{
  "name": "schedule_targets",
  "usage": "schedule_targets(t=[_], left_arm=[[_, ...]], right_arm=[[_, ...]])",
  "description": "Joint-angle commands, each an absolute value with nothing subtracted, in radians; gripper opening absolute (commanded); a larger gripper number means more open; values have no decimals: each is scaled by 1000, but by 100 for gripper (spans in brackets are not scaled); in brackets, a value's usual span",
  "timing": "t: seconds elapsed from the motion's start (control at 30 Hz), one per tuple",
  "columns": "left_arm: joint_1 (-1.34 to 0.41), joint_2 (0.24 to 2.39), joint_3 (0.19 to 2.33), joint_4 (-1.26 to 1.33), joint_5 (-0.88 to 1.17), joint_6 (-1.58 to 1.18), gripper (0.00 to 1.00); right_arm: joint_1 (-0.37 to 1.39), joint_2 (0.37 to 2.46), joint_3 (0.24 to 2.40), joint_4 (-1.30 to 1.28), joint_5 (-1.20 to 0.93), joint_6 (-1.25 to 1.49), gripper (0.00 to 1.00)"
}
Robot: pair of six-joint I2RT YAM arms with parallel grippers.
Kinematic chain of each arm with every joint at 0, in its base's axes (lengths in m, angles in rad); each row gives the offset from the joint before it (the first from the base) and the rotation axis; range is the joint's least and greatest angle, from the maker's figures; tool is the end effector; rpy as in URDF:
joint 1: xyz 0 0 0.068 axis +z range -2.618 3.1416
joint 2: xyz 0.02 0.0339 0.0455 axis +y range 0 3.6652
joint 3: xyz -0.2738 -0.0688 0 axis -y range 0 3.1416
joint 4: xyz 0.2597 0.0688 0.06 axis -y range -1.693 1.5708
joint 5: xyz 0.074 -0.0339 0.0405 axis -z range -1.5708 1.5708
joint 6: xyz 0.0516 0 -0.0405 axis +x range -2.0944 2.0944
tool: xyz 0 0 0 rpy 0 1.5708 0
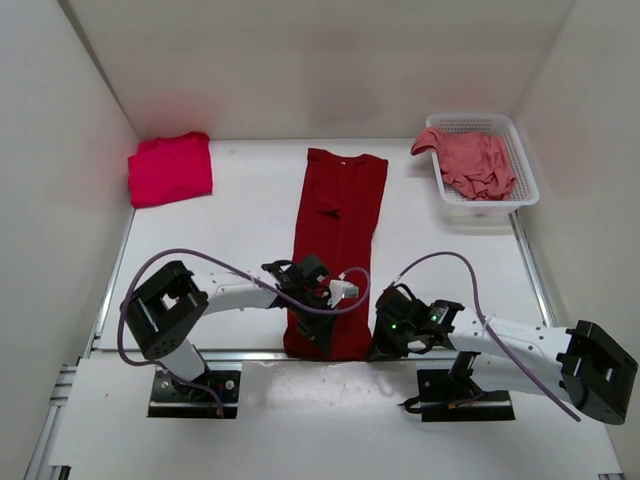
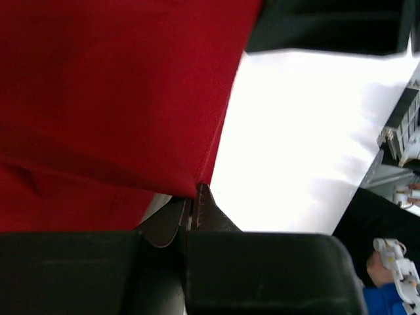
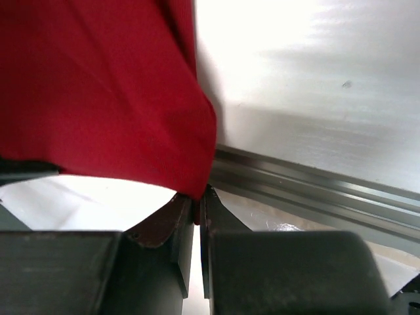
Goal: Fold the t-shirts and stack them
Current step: Rotate the tshirt 90 degrees
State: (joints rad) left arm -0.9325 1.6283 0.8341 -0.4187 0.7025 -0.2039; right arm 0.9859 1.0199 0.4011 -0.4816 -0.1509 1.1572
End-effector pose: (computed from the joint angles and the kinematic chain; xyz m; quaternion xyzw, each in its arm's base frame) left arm 0.1521 -0.2610 0.1375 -0.3864 -0.8415 0.3753 0.0413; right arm 0.0927 0.1541 0.1336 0.0655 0.9676 0.2391 0.0469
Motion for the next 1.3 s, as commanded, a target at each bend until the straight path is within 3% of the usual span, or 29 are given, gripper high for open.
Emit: schedule_targets(t=[0.0, 0.03, 0.13, 0.17, 0.23, 0.33, 0.5, 0.57, 0.73, 0.93, 1.07, 1.13, 1.2, 1.27], left_arm=[[-959, 1559, 782, -452, 730, -229, 2], [-947, 1559, 770, -449, 720, -233, 4], [-907, 1574, 765, -445, 721, -242, 39], [-884, 1572, 781, -457, 703, -235, 46], [-862, 1565, 802, -484, 692, -215, 64], [-825, 1531, 864, -563, 681, -143, 71], [-669, 1439, 937, -656, 684, -51, 73], [-574, 1414, 954, -653, 635, -40, 74], [-430, 1509, 1101, -618, 511, 27, 76], [-411, 1709, 1264, -572, 425, 14, 78], [-393, 1828, 1388, -574, 307, 31, 79], [-368, 1876, 1446, -568, 314, 11, 80], [-345, 1931, 1500, -563, 330, 8, 80], [-328, 1969, 1560, -566, 344, -12, 80]], right_arm=[[977, 1040, 410, -512, -164, 1117, 0], [974, 1046, 413, -509, -166, 1106, 0], [976, 1069, 433, -526, -167, 1077, 1], [973, 1075, 440, -537, -170, 1068, 3], [991, 1068, 443, -552, -182, 1048, 21], [997, 1013, 440, -577, -202, 1011, 42], [933, 833, 480, -647, -207, 931, 65], [823, 793, 523, -664, -199, 885, 99], [504, 1009, 721, -686, -272, 622, 99], [445, 1437, 1119, -765, -61, 393, 99], [400, 1633, 1247, -758, 29, 365, 98], [373, 1678, 1293, -724, -14, 368, 90], [341, 1712, 1304, -646, -58, 361, 69], [330, 1777, 1341, -626, -77, 345, 62]])
